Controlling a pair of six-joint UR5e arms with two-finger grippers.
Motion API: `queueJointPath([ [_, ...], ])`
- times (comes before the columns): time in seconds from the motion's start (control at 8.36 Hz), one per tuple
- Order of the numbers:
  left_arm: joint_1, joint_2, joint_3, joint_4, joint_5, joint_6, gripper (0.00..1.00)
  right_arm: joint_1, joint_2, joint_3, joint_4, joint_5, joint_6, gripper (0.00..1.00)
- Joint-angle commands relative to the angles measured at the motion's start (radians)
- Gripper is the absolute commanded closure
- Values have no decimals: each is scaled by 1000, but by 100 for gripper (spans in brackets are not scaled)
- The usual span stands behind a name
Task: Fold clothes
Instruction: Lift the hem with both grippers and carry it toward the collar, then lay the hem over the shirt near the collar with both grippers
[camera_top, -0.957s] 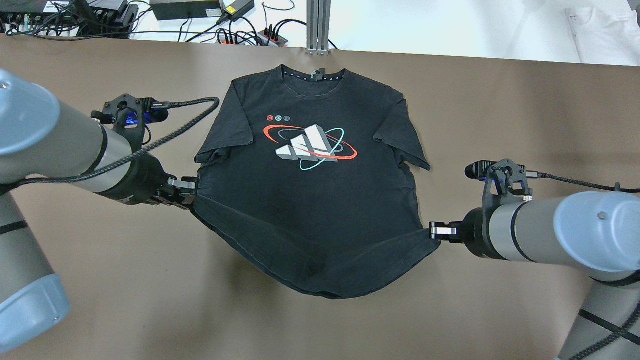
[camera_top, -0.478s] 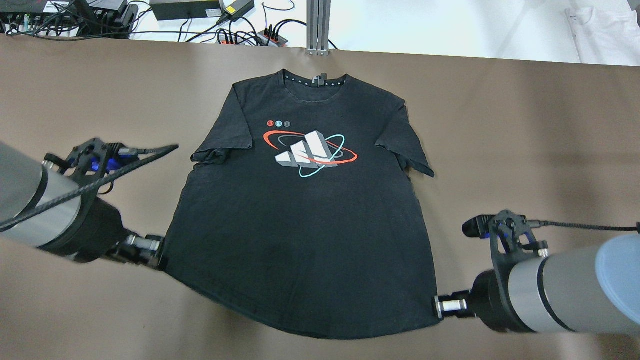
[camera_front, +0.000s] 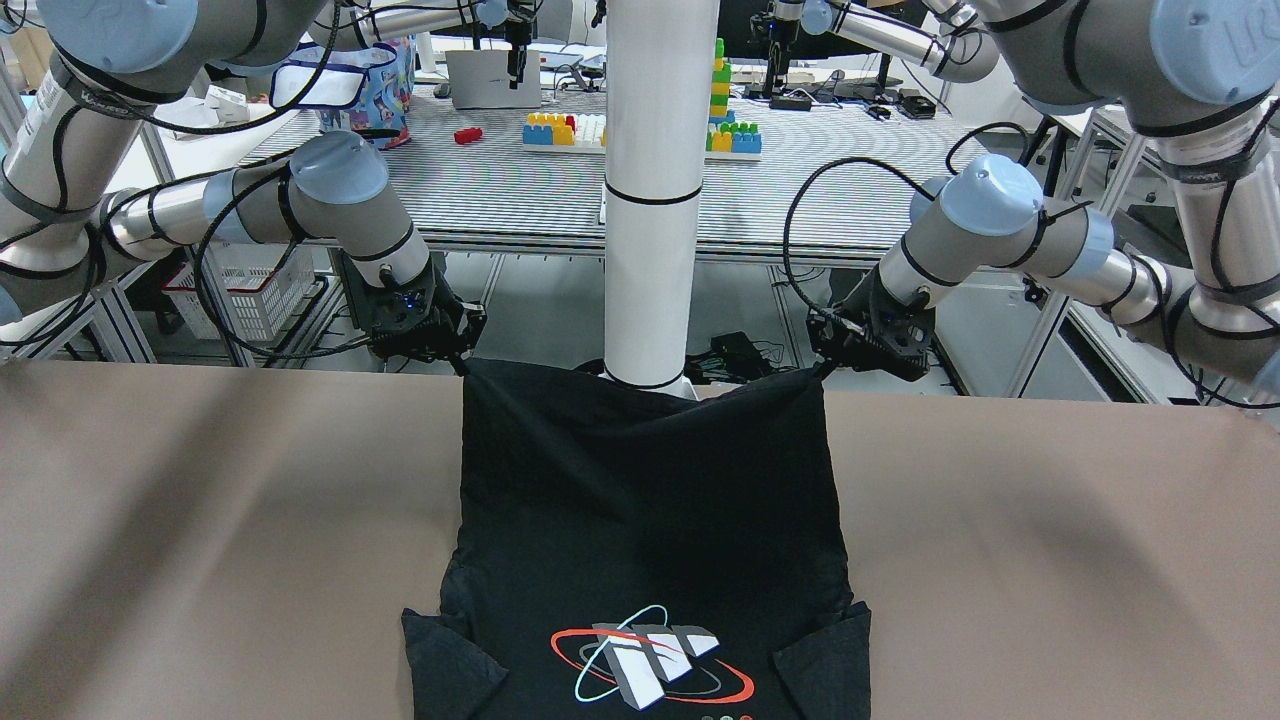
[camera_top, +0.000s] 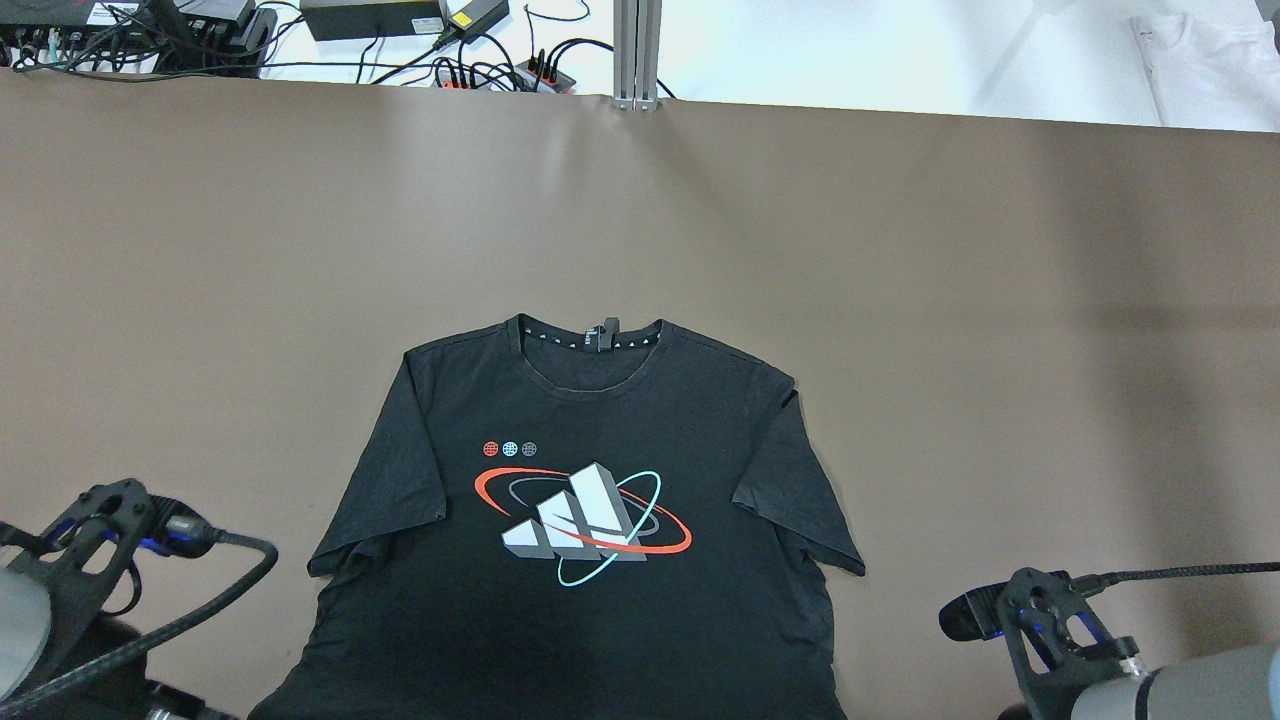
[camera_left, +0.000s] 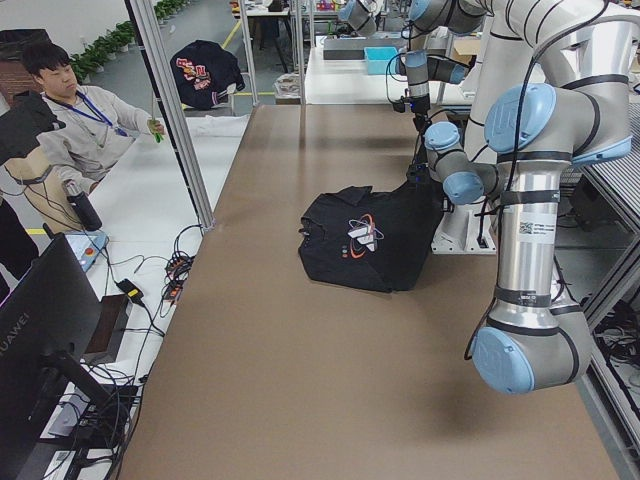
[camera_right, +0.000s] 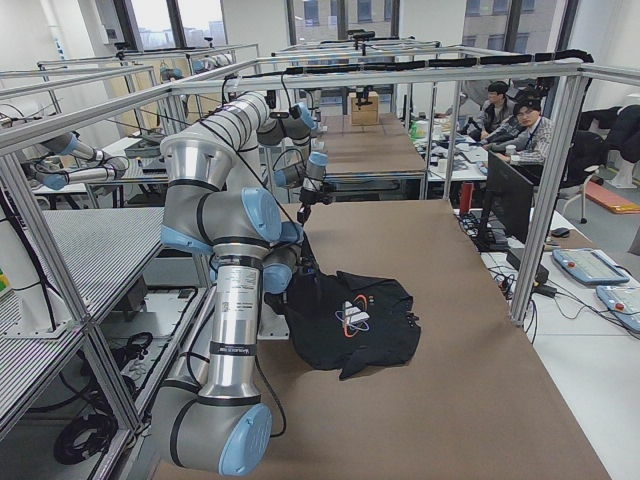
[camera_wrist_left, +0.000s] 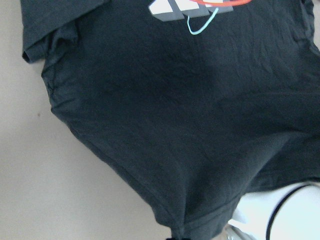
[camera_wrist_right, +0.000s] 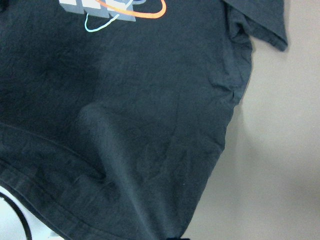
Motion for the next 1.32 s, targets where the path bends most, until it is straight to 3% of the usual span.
queueJointPath([
  [0.0,-115,-124,168,-1,103,2,100,67,16,-59,-2,-98,8,100],
  [0.36,-287,-168,274,-2,107,17,100,214,146,-209,-2,-112,11,100],
  [0.6,-361,-193,329,-4,104,48,100,285,165,-245,2,-112,8,100],
  [0.84,-396,-241,418,-7,104,56,100,339,197,-314,13,-112,-1,100],
  [1.2,-396,-318,581,-34,177,92,100,383,291,-452,17,-114,-1,100],
])
